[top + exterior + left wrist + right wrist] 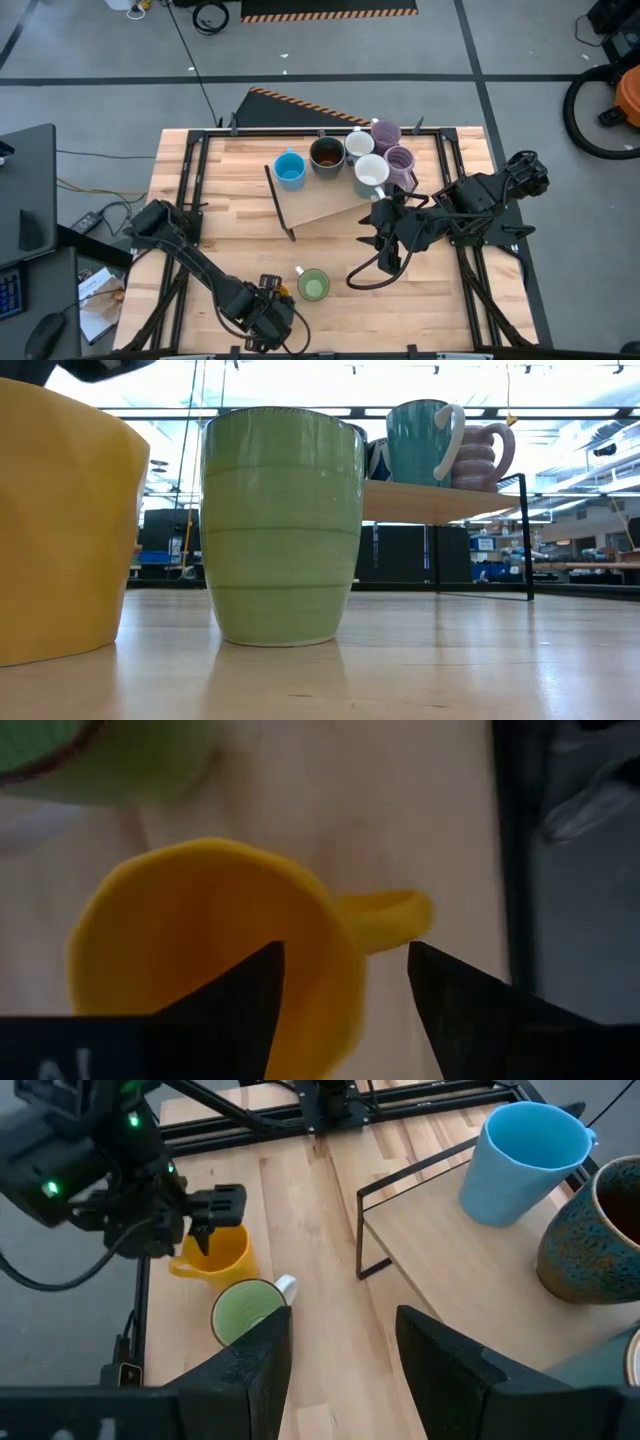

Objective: Place coffee mugs
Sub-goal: Put the yellow mug on the shelf

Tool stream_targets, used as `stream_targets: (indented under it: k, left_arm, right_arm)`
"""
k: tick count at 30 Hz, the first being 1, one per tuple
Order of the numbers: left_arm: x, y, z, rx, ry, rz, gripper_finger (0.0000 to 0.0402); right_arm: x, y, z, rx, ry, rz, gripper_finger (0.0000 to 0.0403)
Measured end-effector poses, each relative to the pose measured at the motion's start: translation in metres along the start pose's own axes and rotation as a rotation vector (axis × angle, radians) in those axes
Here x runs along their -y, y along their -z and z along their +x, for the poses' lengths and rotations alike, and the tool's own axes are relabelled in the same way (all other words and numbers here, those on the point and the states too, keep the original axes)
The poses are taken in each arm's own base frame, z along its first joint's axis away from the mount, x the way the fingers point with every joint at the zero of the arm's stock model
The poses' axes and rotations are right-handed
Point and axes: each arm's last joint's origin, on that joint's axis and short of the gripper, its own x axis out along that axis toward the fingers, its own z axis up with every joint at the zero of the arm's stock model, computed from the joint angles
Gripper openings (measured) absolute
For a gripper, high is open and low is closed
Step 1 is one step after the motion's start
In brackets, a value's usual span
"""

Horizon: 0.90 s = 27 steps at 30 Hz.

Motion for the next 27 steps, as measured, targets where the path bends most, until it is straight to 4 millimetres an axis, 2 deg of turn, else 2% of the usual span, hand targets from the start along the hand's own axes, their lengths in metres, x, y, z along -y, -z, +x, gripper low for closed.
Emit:
stream_targets:
  k: [9, 15, 20, 24, 27]
  left_arm:
    - [0.004, 0.002, 0.033, -0.073, -0.060, 0.056, 0.0170]
    - [0.002, 0.001, 0.035, -0.089, -0.055, 0.064, 0.0103]
    - [-0.008, 0.000, 0.027, -0.129, -0.014, 0.042, 0.0027]
    - [-0.018, -0.001, 0.015, -0.169, -0.012, 0.017, 0.0026]
    - [-0.029, -0.005, -0.010, -0.170, -0.014, -0.003, 0.0032]
  right_arm:
    - [0.000, 0.000, 0.000, 0.000, 0.000, -0.001, 0.0185]
    - [0.000, 0.000, 0.000, -0.001, 0.000, -0.003, 0.0185]
    - [0.000, 0.000, 0.000, -0.001, 0.000, -0.016, 0.0185]
    - [0.000, 0.000, 0.000, -0.002, 0.000, -0.030, 0.0185]
    - [0.001, 0.002, 0.000, -0.018, 0.006, -0.046, 0.0185]
